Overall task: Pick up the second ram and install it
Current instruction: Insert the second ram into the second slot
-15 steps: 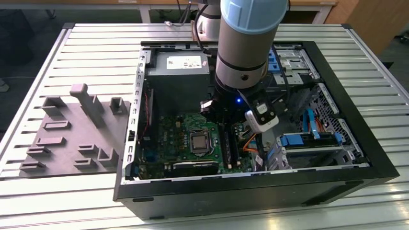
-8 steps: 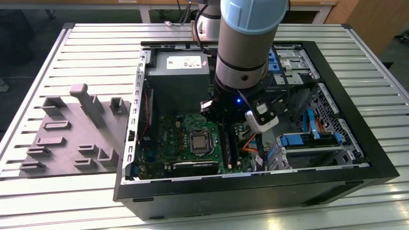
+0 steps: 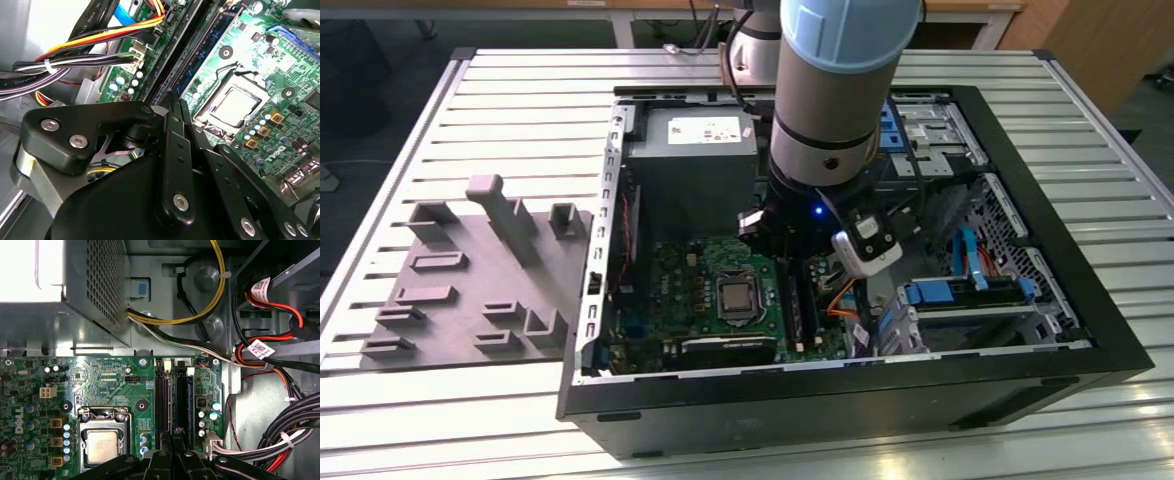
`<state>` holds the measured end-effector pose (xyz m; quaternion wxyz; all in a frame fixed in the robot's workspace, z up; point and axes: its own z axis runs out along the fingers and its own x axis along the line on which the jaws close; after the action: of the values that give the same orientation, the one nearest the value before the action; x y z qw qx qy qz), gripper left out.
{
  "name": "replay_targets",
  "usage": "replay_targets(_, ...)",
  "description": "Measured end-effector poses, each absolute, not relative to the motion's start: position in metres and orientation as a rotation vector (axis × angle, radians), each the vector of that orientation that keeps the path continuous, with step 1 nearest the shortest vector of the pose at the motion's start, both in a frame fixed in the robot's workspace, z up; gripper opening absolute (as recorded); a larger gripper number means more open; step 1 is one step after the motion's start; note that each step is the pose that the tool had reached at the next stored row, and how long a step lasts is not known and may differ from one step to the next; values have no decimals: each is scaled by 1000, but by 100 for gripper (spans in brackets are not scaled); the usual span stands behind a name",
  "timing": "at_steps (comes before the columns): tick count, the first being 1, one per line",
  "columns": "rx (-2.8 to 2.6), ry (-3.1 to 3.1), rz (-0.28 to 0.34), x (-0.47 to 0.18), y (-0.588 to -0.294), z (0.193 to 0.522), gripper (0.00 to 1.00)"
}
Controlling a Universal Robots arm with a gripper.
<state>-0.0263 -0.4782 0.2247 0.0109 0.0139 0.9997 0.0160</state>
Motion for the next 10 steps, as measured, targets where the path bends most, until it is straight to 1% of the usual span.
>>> replay_targets(10, 35, 3119, 50, -27, -478, 224, 12)
